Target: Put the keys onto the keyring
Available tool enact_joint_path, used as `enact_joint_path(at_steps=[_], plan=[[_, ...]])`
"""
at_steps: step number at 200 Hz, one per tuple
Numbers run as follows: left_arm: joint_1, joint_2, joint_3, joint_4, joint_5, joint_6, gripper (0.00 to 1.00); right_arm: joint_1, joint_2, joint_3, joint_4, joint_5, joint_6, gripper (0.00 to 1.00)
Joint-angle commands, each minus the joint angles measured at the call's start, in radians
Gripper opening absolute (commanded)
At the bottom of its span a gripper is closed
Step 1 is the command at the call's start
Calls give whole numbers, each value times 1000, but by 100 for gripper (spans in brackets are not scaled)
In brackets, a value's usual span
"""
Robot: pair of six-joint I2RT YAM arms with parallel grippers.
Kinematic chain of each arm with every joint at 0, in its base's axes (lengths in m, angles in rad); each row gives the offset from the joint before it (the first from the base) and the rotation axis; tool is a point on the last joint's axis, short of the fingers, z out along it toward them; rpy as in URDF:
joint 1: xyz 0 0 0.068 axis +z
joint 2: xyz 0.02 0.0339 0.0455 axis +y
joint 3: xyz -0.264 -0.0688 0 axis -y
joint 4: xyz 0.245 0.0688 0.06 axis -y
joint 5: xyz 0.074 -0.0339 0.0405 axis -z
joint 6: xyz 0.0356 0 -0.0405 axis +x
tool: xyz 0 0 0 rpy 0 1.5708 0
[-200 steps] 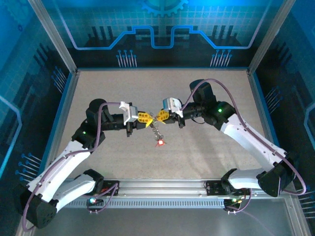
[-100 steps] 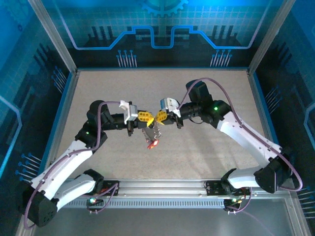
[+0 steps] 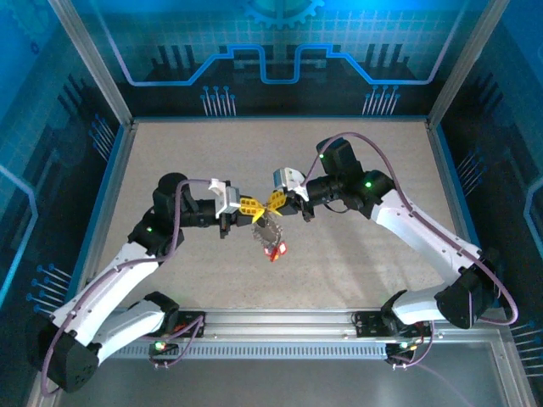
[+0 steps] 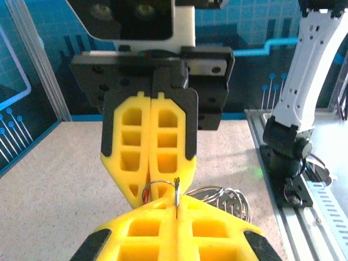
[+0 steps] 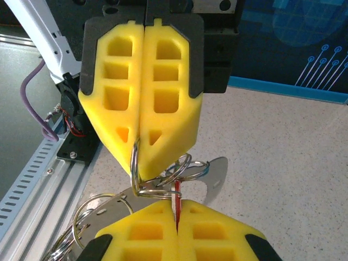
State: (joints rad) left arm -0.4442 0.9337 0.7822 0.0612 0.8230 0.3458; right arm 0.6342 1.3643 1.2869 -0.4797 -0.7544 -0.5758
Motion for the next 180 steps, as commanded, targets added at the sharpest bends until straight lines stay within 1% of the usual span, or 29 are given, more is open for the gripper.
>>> enact_joint_path(at_steps=[1,13,42,83,110,132,148,180], plan=[[-1,-39,63,-167,-46,143,0,4,-28,50,-42,2,-12,0],[-1,-50,66,-206,-68,168,0,4,-26,59,-58,5,-19,0],[-1,-61,60,-235,-114,185,0,19,-23,78,-86,27,-36,0],[-8,-41,70,-276,-151,210,0,86,21,157,-189,152,-108,0],[-15,-21,83,-307,-165,231,0,117,41,188,-206,209,-124,0],[-18,-18,76,-300,-156,229,0,134,59,215,-235,259,-141,0],[-17,-18,67,-294,-161,231,0,155,72,238,-267,342,-171,0],[-17,-17,57,-318,-185,256,0,233,117,306,-380,614,-284,0]])
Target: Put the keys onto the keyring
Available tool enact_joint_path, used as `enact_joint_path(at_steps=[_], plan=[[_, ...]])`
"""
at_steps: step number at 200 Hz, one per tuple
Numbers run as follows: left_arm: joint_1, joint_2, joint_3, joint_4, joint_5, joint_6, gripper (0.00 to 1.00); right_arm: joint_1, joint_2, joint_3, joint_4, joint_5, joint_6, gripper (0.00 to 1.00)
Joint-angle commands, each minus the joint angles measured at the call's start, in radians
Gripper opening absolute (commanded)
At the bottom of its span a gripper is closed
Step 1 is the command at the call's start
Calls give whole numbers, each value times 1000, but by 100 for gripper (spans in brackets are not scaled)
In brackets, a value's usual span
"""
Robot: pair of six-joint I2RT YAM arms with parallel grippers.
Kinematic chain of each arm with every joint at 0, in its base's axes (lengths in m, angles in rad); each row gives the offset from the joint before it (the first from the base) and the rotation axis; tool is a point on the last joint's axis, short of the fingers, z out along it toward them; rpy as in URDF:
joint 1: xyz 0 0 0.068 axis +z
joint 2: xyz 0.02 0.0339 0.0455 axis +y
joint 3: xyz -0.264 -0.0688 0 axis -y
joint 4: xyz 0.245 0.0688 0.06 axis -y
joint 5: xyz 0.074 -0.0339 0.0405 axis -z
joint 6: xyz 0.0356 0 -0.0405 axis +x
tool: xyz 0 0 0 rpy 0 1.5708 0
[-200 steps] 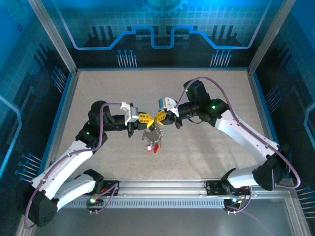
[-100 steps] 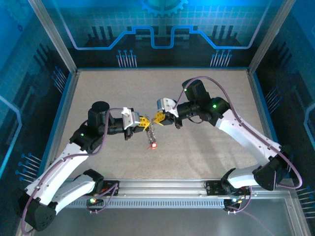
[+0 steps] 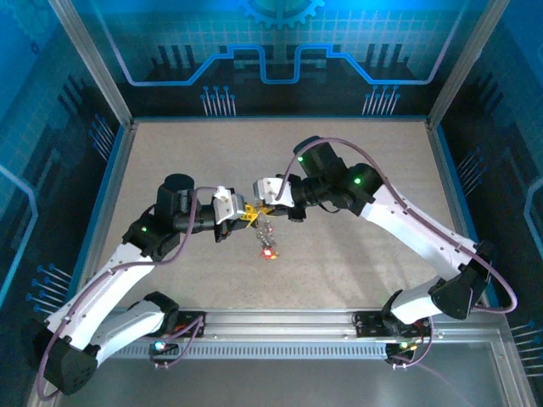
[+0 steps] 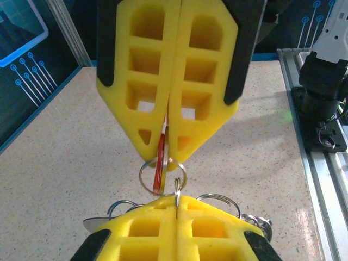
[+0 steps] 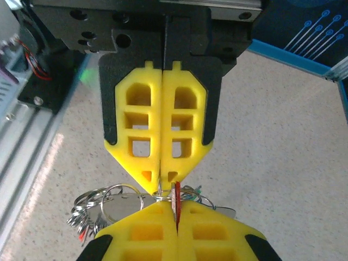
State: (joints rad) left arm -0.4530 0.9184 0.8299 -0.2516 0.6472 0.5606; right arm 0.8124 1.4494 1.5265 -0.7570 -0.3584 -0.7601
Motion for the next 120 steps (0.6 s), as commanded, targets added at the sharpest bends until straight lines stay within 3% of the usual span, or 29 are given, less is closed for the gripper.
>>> enact_joint_path(at_steps=[1,30,53,97,120], plan=[[-9,-1,9,-7,-9,41,0,57,34,68,-105,225,-102,0],[-11,14,7,-17,-17,55,0,126,54,77,-94,426,-190,0],[-11,23,-4,2,-15,49,0,157,49,65,-33,516,-232,0],[-11,-2,-43,91,-22,-1,0,160,-27,-24,129,500,-283,0],[-12,-15,-56,105,-42,-15,18,149,-72,-72,197,448,-284,0]])
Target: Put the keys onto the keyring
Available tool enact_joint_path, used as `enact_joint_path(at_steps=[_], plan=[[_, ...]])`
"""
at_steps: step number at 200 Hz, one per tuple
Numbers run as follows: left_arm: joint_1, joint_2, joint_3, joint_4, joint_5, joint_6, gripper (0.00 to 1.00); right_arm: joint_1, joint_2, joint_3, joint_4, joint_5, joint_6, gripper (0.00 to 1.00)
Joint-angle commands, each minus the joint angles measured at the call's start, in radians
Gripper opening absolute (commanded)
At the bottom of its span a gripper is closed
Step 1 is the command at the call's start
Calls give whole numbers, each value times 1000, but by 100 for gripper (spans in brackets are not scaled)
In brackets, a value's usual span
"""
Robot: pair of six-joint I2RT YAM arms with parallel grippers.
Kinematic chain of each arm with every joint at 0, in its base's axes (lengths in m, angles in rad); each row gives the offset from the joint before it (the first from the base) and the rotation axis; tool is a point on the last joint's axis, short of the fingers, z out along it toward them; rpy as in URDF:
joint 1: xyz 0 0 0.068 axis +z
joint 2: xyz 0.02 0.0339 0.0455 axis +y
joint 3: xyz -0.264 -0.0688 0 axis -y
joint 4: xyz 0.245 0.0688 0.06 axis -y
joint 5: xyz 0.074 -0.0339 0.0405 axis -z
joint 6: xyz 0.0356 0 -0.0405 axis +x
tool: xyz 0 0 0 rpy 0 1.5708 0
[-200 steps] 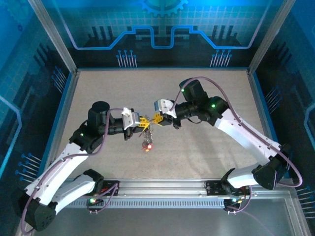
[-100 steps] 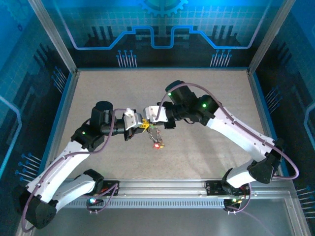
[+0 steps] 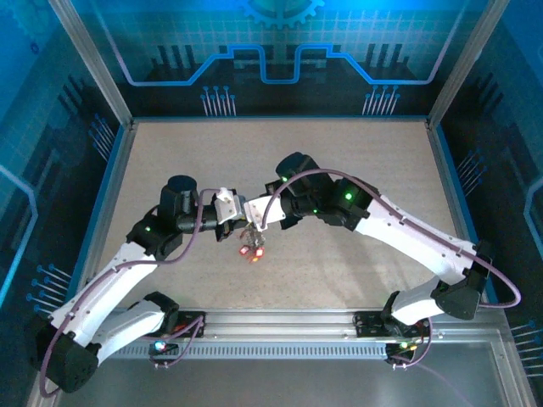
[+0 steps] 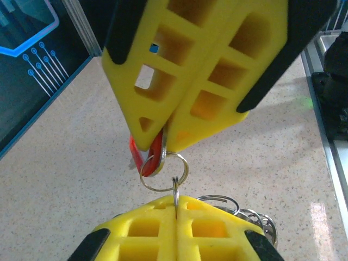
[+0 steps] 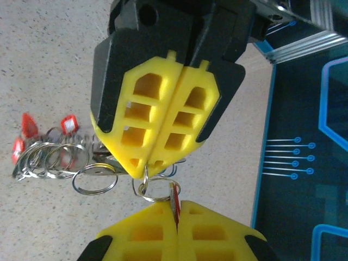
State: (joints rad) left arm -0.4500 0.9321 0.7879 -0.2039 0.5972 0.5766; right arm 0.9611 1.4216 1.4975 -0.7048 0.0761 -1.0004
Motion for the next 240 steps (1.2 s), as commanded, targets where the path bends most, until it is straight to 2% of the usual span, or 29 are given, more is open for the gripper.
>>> enact_joint_path(at_steps=[1,44,80,97,124,155,194,216,240], plan=[[-15,-29,-14,58,8,-31,19,1,-46,-45,149,13,-45,0],[-15,-58,-45,110,-41,-78,52,-8,-97,-144,266,65,-153,0],[4,-106,-94,170,-84,-109,71,-29,-107,-174,304,140,-243,0],[37,-128,-123,217,-96,-164,84,-47,-115,-175,304,152,-277,0],[114,-162,-174,307,-141,-293,98,-77,-128,-158,285,141,-333,0],[213,-188,-210,352,-279,-443,99,-106,-148,-127,273,128,-434,0],[292,-107,-108,101,-595,-516,99,-154,-161,-142,316,124,-620,0],[332,-78,-92,62,-685,-581,99,-174,-140,-120,301,172,-663,0],[378,-73,-99,63,-709,-690,99,-191,-128,-97,290,177,-682,0]])
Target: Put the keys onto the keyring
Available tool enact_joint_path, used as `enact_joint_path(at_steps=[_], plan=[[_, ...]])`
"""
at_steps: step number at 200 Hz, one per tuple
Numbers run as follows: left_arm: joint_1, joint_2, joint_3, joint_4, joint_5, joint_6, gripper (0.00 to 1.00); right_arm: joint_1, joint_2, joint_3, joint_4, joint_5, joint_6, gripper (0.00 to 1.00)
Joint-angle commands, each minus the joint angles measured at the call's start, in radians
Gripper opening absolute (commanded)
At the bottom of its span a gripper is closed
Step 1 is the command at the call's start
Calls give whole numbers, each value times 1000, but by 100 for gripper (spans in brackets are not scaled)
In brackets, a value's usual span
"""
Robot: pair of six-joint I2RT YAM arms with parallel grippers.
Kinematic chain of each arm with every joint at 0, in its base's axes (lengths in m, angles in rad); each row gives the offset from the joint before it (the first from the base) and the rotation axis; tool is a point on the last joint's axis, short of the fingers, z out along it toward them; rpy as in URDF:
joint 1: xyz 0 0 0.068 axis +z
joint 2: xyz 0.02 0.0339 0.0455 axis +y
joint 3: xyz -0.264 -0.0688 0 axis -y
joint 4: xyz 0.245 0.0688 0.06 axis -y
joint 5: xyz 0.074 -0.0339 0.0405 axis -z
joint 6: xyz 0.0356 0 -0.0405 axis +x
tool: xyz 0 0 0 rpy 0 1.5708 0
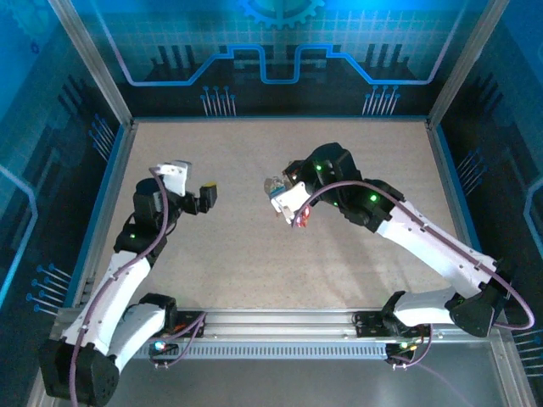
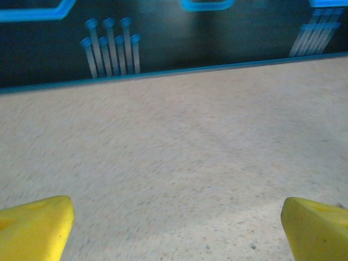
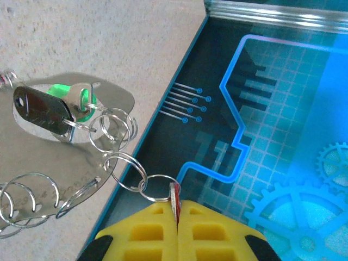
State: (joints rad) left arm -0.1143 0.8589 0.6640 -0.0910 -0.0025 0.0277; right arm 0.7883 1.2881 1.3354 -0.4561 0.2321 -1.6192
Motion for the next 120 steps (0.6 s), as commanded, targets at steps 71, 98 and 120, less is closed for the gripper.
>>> enact_joint_path(at_steps=[71,98,120], plan=[[154,9,-28,-39,-112,-335,99,-15,101,176,-103,-39,44,0],[163,39,-4,-91,-126,-370,99,21,177,216,-109,-51,153,0],[175,43,-8,-94,-134,-391,99,54,267,273,-105,-51,244,0]])
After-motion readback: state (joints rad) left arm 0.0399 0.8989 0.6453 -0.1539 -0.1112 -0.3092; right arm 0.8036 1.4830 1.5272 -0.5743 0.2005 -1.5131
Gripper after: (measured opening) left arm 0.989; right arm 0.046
